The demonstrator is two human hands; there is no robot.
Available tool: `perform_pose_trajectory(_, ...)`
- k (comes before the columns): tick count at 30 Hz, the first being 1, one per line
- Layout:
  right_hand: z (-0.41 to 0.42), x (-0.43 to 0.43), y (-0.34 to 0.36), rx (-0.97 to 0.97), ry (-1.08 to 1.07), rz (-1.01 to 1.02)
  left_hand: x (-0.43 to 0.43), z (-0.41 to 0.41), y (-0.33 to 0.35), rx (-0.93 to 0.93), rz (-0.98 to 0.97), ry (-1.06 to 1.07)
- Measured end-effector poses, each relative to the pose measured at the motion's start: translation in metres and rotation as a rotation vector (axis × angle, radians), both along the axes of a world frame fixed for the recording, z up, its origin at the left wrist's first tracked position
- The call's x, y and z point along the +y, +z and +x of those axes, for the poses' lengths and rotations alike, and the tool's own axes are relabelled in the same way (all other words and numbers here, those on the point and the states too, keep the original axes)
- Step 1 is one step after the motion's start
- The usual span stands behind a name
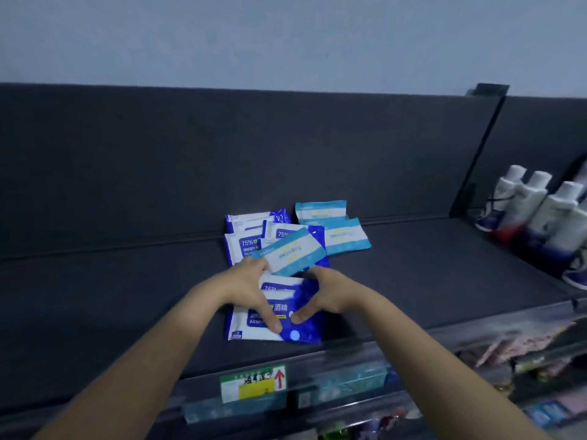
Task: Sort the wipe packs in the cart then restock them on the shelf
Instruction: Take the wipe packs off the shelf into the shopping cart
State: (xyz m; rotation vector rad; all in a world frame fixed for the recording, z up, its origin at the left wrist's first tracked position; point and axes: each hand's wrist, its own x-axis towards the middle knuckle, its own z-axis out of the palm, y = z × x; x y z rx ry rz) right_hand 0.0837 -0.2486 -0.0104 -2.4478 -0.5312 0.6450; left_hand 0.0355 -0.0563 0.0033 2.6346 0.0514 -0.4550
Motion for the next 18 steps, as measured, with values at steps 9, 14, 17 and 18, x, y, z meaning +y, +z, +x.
perform_pose_trajectory(9,0.053,0.001,0.016,-0.386,-0.121,0.225,-0.017,0.038,-0.004,-0.462,-0.077,0.147)
perform_pose_trajectory(14,0.091,-0.007,0.015,-0.291,-0.238,0.187,-0.02,0.068,0.002,-0.232,0.006,0.475)
perform_pose_trajectory(17,0.115,-0.018,0.011,-0.25,-0.407,0.135,-0.028,0.077,-0.002,-0.183,-0.036,0.59)
perform_pose_trajectory(18,0.122,-0.022,0.01,-0.192,-0.433,0.101,-0.034,0.081,-0.005,-0.177,-0.013,0.577)
